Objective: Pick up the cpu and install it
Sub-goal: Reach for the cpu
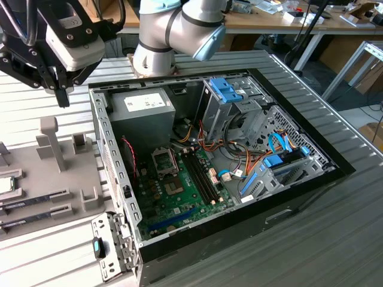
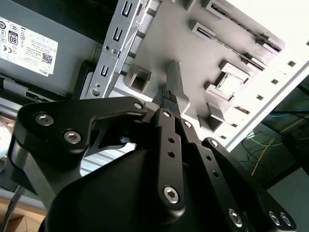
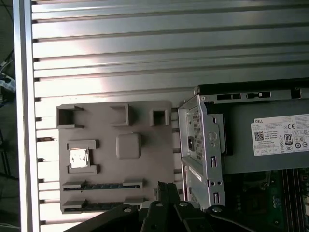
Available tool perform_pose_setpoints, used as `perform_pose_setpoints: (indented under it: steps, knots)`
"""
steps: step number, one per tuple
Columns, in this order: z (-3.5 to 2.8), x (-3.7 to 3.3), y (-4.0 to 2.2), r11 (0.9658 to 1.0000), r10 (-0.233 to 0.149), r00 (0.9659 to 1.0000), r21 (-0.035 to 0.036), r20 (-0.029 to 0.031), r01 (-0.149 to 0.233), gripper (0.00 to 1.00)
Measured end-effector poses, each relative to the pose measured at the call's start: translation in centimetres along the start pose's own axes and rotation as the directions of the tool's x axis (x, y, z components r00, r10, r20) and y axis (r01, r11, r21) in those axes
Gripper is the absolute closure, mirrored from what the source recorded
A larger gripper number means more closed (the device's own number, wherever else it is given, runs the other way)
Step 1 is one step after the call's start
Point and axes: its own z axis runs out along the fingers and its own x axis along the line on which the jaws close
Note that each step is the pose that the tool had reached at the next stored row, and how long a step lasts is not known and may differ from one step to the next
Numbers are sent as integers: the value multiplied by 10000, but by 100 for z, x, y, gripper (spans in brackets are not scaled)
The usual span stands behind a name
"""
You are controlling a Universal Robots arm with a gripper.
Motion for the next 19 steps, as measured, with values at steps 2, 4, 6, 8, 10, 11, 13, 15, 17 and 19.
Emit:
perform_pose_setpoints:
  steps: [2,4,6,8,10,11,13,15,17,19]
  knots:
    - [-1,25,-2,10000,-1,10000,0,0,1,89]
    - [-1,41,-3,10000,0,10000,0,0,0,89]
    - [-1,56,-4,10000,-1,10000,0,0,1,89]
    - [-2,73,-6,10000,-1,10000,0,0,1,89]
    - [-2,86,-7,10000,-1,10000,0,0,1,89]
    - [-2,90,-7,10000,-1,10000,0,0,1,89]
    - [-3,104,-8,10000,0,10000,0,0,0,89]
    - [-3,117,-9,10000,0,10000,0,0,0,89]
    - [-3,125,-10,10000,-1,10000,0,0,1,89]
    - [-3,137,-10,10000,-1,10000,-1,1,1,89]
